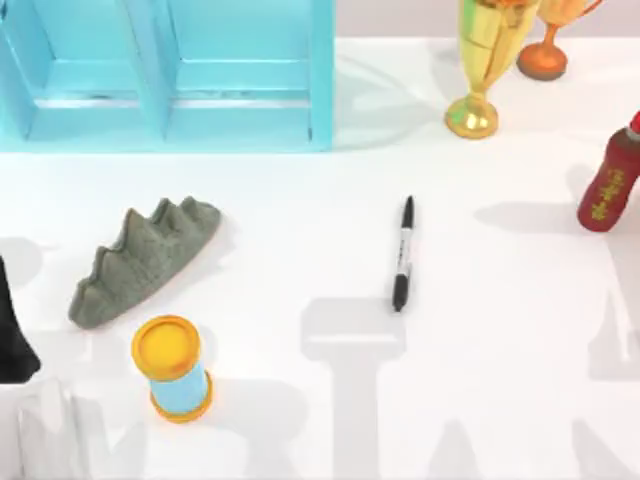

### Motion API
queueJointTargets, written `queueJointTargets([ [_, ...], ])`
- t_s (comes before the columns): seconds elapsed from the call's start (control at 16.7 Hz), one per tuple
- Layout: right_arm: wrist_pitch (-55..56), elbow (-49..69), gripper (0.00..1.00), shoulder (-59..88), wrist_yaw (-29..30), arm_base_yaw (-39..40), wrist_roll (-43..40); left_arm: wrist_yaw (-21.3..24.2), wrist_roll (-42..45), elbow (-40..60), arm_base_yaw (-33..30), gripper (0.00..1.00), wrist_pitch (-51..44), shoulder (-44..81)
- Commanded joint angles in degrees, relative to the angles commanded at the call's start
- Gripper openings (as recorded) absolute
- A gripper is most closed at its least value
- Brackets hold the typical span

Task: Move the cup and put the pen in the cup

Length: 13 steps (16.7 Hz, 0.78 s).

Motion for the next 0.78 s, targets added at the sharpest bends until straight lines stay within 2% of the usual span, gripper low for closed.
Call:
queueJointTargets([
  [0.18, -0.55, 0.58, 1.0, 0.58, 0.02, -0.23, -0.21, 0.0, 0.0, 0.0, 0.0, 1.0, 0.0, 0.0],
  [0.36, -5.36, 5.98, 1.0, 5.94, 0.08, -2.12, -2.07, 0.0, 0.0, 0.0, 0.0, 1.0, 0.0, 0.0],
  [0.54, -14.06, 16.69, 1.0, 16.76, 0.03, -5.33, -5.33, 0.0, 0.0, 0.0, 0.0, 1.0, 0.0, 0.0],
  [0.78, -29.65, 36.31, 1.0, 39.21, -0.07, -10.88, -10.79, 0.0, 0.0, 0.0, 0.0, 1.0, 0.0, 0.0],
])
